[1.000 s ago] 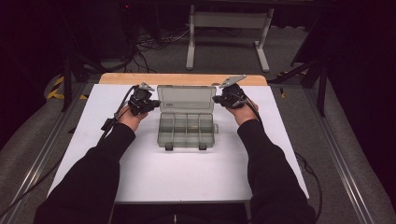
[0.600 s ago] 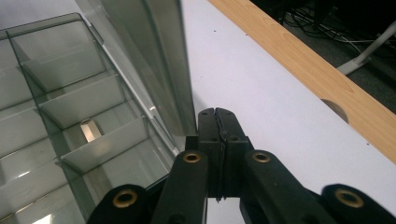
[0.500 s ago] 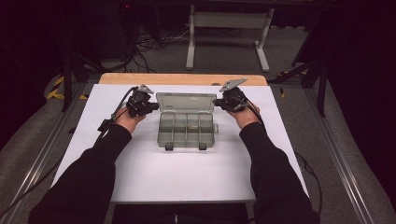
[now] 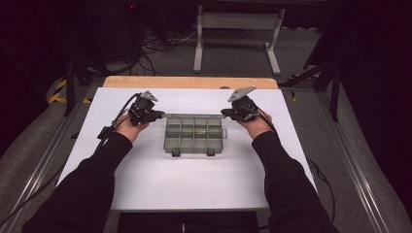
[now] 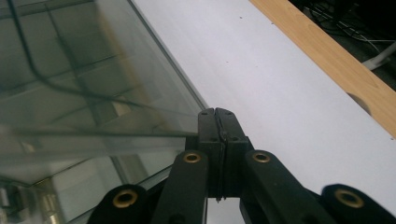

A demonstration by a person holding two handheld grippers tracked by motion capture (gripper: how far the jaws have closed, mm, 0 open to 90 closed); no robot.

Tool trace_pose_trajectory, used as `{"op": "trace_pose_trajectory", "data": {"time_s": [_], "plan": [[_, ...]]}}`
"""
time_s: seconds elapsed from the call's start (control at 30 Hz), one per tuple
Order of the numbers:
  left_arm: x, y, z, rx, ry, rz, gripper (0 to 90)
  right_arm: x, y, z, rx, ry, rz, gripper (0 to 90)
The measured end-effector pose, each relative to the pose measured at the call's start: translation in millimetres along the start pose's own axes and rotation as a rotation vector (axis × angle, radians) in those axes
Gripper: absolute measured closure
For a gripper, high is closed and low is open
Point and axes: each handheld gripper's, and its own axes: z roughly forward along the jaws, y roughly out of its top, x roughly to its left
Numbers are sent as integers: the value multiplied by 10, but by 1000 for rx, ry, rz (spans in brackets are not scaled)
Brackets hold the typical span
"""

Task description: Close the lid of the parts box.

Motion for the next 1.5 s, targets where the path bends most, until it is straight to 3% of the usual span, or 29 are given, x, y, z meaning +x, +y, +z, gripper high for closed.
{"op": "trace_pose_trajectory", "data": {"time_s": [0.33,0.47,0.67,0.83,1.07,1.5], "plan": [[-77,-20,-125,34,-39,49,900,157,48,-69,27,58,-17,900],[-136,-18,-182,65,-88,89,900,223,68,-85,48,90,-19,900],[-231,9,-231,88,-150,82,900,315,94,-107,80,131,-23,900],[-299,27,-242,106,-171,111,900,388,107,-122,106,158,-41,900],[-373,27,-215,151,-187,121,900,476,103,-110,152,190,-52,900],[-413,23,-192,175,-247,141,900,549,73,-66,197,225,-65,900]]}}
